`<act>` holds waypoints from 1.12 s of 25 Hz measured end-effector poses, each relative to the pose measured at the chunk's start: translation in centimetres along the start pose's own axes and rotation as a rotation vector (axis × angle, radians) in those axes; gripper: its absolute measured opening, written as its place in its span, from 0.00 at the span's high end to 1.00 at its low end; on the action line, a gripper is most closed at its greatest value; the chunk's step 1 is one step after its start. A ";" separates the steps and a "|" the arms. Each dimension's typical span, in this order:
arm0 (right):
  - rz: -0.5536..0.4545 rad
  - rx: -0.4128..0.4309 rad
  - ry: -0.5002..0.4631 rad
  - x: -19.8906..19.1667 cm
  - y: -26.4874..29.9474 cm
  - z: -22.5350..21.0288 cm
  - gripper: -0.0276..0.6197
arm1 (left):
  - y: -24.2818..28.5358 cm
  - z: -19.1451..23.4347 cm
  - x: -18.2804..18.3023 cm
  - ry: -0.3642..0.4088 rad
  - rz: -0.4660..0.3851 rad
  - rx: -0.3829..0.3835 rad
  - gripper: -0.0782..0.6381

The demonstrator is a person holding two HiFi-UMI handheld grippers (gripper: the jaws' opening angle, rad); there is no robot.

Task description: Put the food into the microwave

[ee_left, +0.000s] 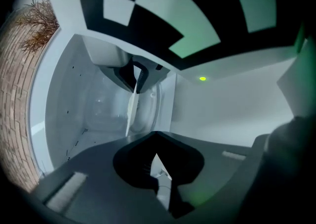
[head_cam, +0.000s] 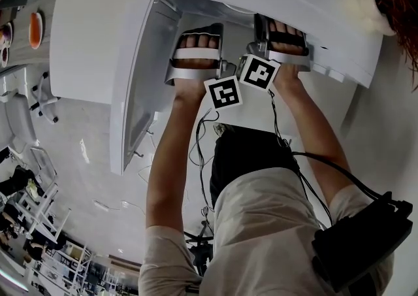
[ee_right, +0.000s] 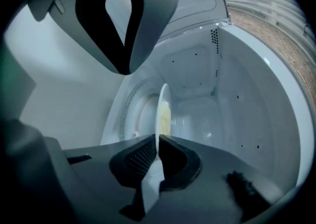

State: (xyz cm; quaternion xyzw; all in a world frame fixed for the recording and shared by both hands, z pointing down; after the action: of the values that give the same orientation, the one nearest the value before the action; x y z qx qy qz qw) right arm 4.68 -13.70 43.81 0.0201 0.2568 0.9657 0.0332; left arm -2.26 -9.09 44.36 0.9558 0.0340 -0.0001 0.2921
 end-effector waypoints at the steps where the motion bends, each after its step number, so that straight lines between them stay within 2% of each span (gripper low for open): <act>1: 0.000 0.002 -0.001 0.1 0.1 0.0 0.93 | 0.0 0.0 0.0 0.001 0.000 -0.001 0.88; 12: -0.006 0.078 -0.022 0.4 0.8 0.5 0.91 | 1.5 0.1 -0.7 0.011 0.007 -0.016 0.88; 24: -0.007 0.122 -0.039 0.4 1.0 0.7 0.89 | 2.6 0.3 -1.0 0.014 0.011 -0.035 0.88; 28: -0.013 0.188 -0.036 0.5 0.6 0.8 0.88 | 2.6 -0.1 -0.8 0.018 0.003 -0.051 0.88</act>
State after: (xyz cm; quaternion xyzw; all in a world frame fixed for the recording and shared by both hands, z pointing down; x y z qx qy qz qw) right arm 4.17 -13.79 44.78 0.0391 0.3457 0.9366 0.0420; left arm -2.94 -11.19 45.93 0.9481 0.0353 0.0097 0.3159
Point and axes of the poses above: the fingertips, and each gripper's own axes: y forward along the fingers, z to its left, x out of its top, the point moved 6 cm from there along -y, backward along the fingers
